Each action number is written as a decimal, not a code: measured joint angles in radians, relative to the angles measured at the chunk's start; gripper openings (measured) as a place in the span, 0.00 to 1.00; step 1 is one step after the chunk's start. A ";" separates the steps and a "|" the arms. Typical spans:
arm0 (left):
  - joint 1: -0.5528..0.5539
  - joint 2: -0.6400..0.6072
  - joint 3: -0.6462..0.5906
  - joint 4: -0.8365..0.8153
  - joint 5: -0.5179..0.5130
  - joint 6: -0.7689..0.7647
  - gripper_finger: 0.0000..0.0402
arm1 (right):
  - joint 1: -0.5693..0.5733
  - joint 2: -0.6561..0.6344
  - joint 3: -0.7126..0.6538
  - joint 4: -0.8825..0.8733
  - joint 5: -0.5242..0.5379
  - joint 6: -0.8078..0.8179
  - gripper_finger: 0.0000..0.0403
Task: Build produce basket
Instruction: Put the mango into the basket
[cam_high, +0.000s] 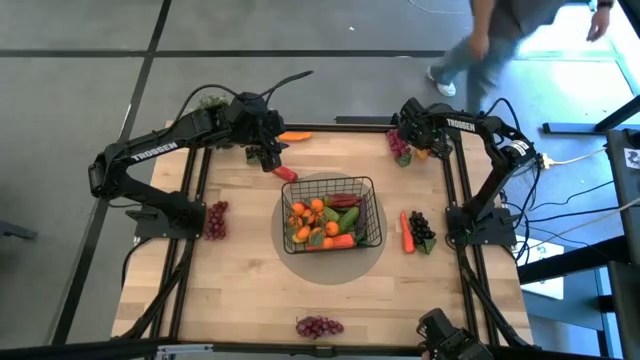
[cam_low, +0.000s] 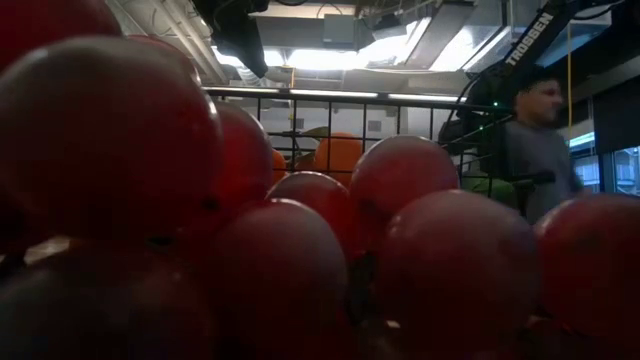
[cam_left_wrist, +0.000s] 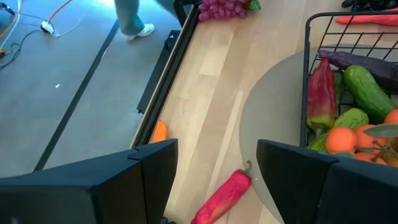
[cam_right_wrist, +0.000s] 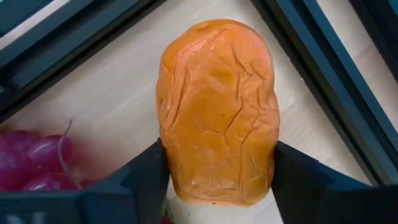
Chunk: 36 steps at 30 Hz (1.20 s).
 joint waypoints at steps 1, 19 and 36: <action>0.000 0.000 0.000 0.000 0.000 0.000 0.52 | 0.000 0.000 0.000 0.001 0.000 -0.007 0.51; -0.002 0.000 0.000 -0.004 0.161 0.035 0.52 | 0.151 0.000 0.135 -0.061 0.089 -0.353 0.44; -0.002 0.000 0.000 -0.102 0.266 0.004 0.52 | 0.414 -0.002 0.573 -0.439 0.227 -0.646 0.44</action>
